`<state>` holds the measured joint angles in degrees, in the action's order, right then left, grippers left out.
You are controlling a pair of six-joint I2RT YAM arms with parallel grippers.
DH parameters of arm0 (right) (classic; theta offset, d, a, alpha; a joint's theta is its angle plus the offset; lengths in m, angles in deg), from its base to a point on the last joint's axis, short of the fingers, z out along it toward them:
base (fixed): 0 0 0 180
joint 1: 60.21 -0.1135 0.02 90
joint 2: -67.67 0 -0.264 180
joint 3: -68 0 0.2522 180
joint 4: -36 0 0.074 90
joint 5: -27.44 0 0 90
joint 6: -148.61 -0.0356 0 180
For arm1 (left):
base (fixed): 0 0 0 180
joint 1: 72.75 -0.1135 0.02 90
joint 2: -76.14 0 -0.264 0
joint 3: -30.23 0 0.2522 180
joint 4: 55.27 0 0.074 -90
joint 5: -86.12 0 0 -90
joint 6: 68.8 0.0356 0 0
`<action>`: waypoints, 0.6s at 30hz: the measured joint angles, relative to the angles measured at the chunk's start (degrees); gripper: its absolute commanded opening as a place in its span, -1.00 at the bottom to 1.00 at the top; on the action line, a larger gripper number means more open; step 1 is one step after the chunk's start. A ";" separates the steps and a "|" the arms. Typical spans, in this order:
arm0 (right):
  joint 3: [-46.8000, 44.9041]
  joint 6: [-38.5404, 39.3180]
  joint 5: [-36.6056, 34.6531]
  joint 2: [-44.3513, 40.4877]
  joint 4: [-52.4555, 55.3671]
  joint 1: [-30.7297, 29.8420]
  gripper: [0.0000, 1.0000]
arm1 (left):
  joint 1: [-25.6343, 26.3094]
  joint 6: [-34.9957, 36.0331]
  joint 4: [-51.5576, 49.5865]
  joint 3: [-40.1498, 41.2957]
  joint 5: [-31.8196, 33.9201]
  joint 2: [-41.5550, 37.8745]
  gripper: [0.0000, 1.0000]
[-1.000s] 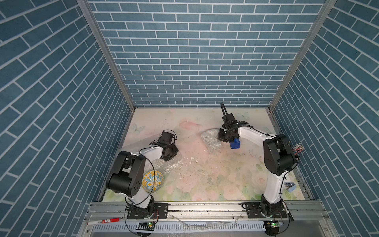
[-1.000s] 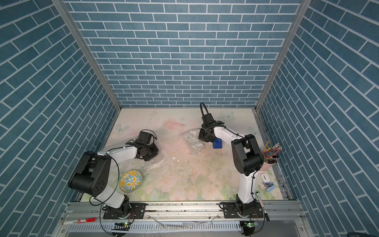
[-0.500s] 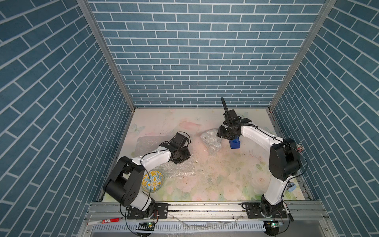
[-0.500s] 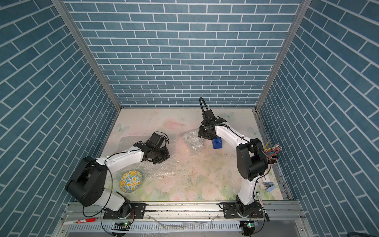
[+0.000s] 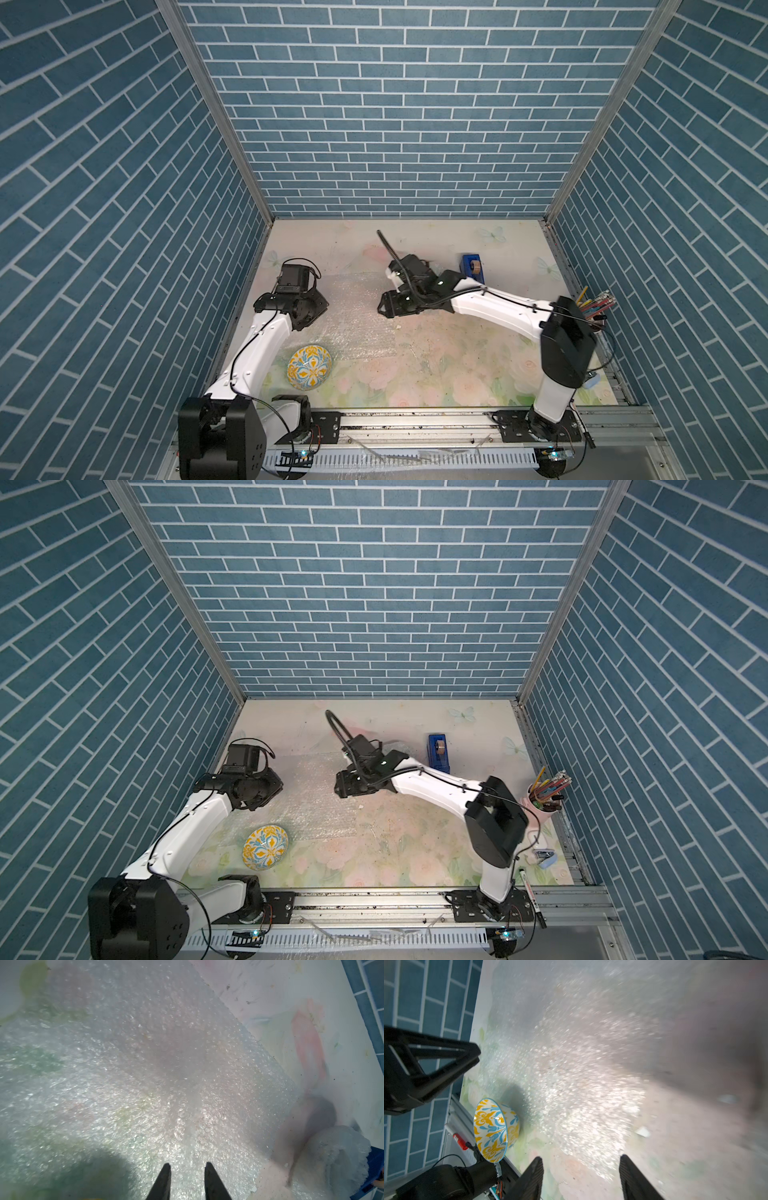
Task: Wrap bowls in bubble wrap
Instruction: Pick up the bowl from the corner of the board.
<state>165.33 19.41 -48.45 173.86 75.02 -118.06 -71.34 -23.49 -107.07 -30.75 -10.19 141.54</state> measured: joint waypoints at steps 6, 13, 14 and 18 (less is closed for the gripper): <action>14.19 0.24 6.51 14.05 0.20 -6.16 0.18 | -6.64 1.57 -1.73 -0.44 -1.29 -2.29 -0.40; 28.72 1.46 13.75 23.56 5.42 -6.05 0.08 | -9.73 1.84 -2.89 -0.76 -1.29 -3.21 -0.40; 30.75 1.60 14.32 25.07 6.64 -6.08 0.08 | -10.23 1.84 -3.13 -0.76 -1.27 -3.39 -0.40; 37.35 2.01 16.55 30.58 11.61 -6.67 0.08 | -13.27 1.79 -3.72 -0.70 -1.46 -3.98 -0.39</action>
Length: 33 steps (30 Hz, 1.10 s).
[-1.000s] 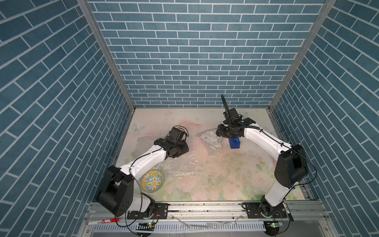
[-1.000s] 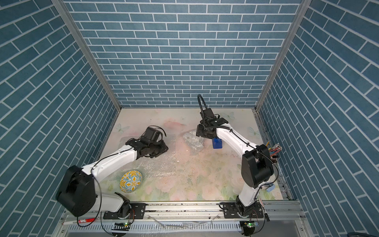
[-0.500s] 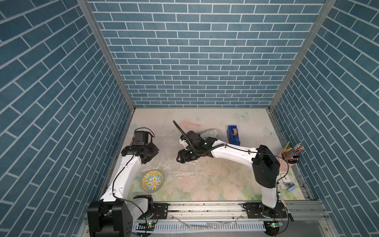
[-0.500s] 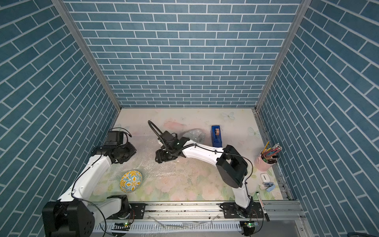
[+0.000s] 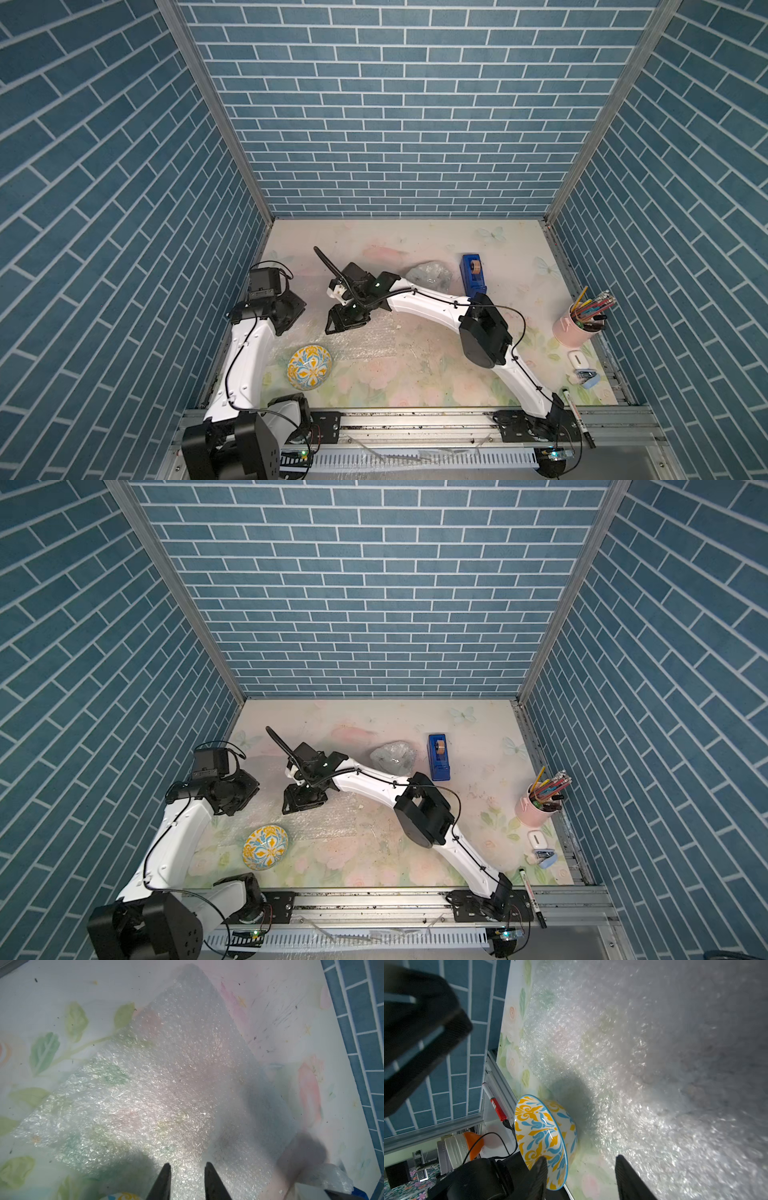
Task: Wrap bowls in bubble wrap
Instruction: Pick up the bowl from the corner of the board.
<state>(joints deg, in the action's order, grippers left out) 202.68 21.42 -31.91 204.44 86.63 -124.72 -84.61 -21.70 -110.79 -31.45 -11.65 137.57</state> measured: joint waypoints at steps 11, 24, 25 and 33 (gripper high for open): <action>15.45 3.52 4.63 9.62 12.66 -4.13 -0.21 | -6.71 0.07 0.07 1.62 -3.04 -2.10 -0.41; 25.24 4.68 5.42 15.85 21.27 -3.82 -0.45 | -7.41 0.46 0.07 2.47 -6.14 -3.58 -0.43; 25.70 4.70 5.53 16.17 21.53 -3.78 -0.58 | -7.41 0.50 0.07 2.47 -6.45 -3.61 -0.43; 25.53 5.01 6.08 16.20 22.12 -3.67 -1.00 | -7.41 0.83 0.46 3.61 -7.13 -4.31 -0.45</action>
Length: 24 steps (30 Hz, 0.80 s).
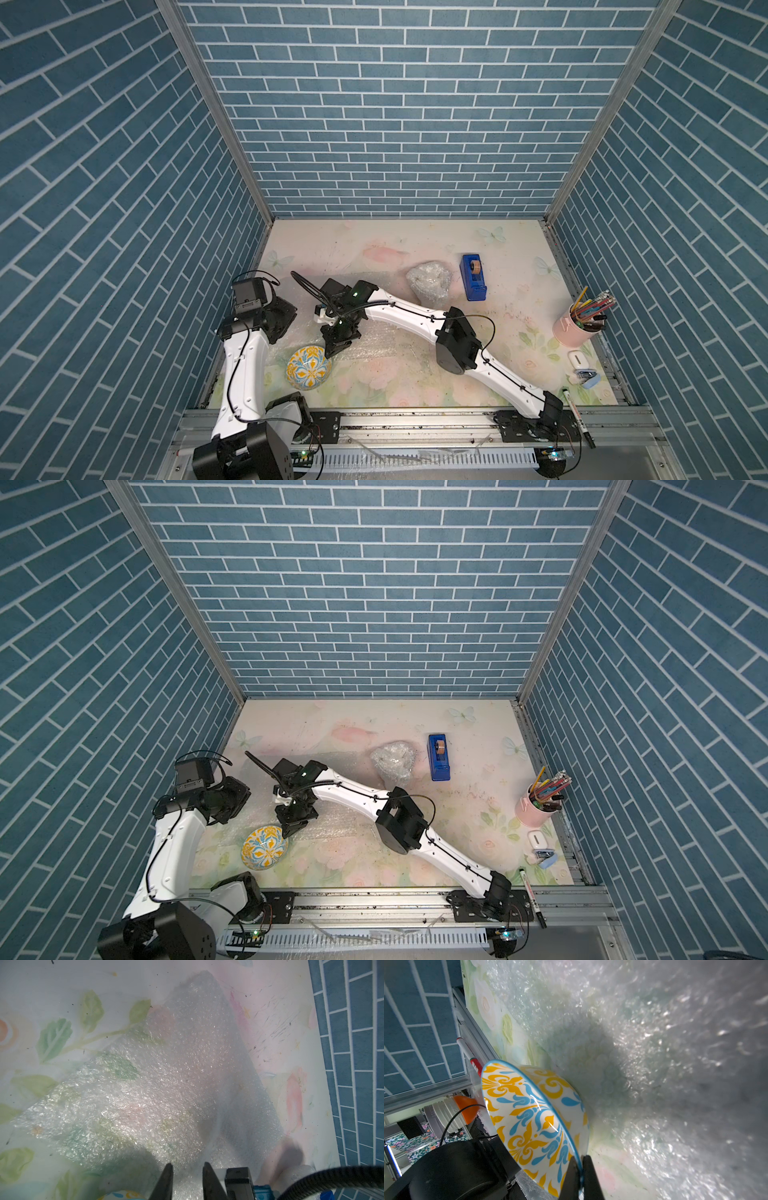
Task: Wrap bowls in bubble wrap
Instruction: Pick up the bowl from the corner of the board, then move the bubble wrap to the center of the board.
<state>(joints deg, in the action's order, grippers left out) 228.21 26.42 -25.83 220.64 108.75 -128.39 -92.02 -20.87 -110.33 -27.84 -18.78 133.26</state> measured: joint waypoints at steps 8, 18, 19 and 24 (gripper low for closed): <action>-33.07 -0.39 -6.99 -22.18 -11.52 2.27 -1.00 | 0.00 0.83 0.42 0.00 -1.18 0.17 -0.47; -60.92 -3.91 -18.21 -60.52 -21.29 17.46 -1.00 | 15.61 -3.08 10.56 4.37 -1.33 4.33 -0.55; -62.31 -4.24 -19.50 -62.51 -21.31 18.88 -1.00 | 18.56 -3.96 12.35 5.07 -1.20 5.51 -0.58; -69.02 -6.80 -24.76 -68.52 -19.67 24.65 -1.00 | 27.12 -7.72 18.40 6.84 -0.68 13.99 -0.62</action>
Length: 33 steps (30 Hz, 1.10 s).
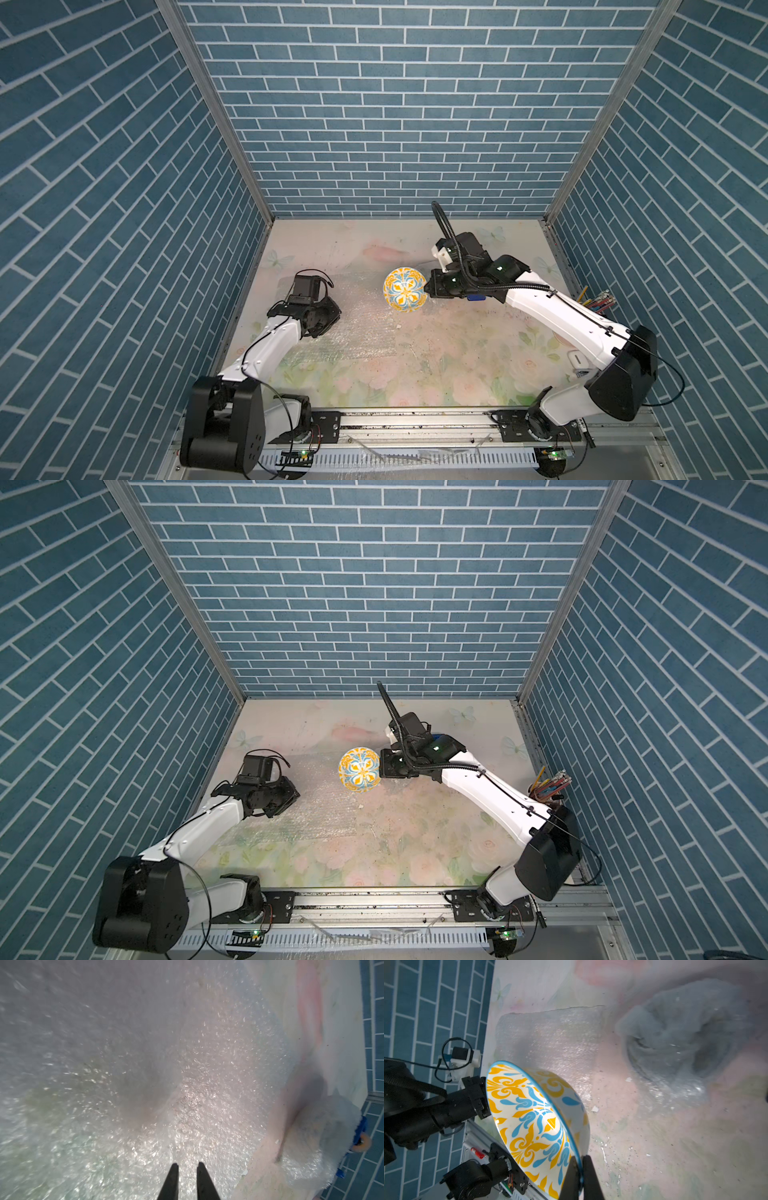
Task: Wrap bowls in bubble wrap
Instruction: Move the bubble wrap to the center of the board, then place the bowl on the bubble wrap.
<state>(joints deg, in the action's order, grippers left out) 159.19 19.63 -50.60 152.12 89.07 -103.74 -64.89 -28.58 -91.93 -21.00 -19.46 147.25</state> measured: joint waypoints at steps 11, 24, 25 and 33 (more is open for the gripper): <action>-4.81 -2.80 -3.85 -4.11 2.73 2.78 -1.00 | 13.84 -7.69 12.22 1.36 -1.99 13.42 -0.70; -4.81 -3.02 -4.09 -6.73 3.30 4.11 -1.00 | 31.12 -15.96 18.47 -3.34 -5.09 19.67 -0.59; -4.81 -3.21 -3.91 -6.49 3.28 4.11 -1.00 | 32.26 -16.28 18.01 -4.13 -5.16 19.58 -0.51; -4.74 -4.81 -1.92 0.22 0.90 2.29 -1.00 | 27.19 -12.07 1.77 -11.15 3.54 1.88 -0.25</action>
<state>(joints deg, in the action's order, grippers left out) 154.45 14.82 -52.52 152.33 89.97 -101.44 -37.70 -40.65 -90.15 -32.15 -15.92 149.13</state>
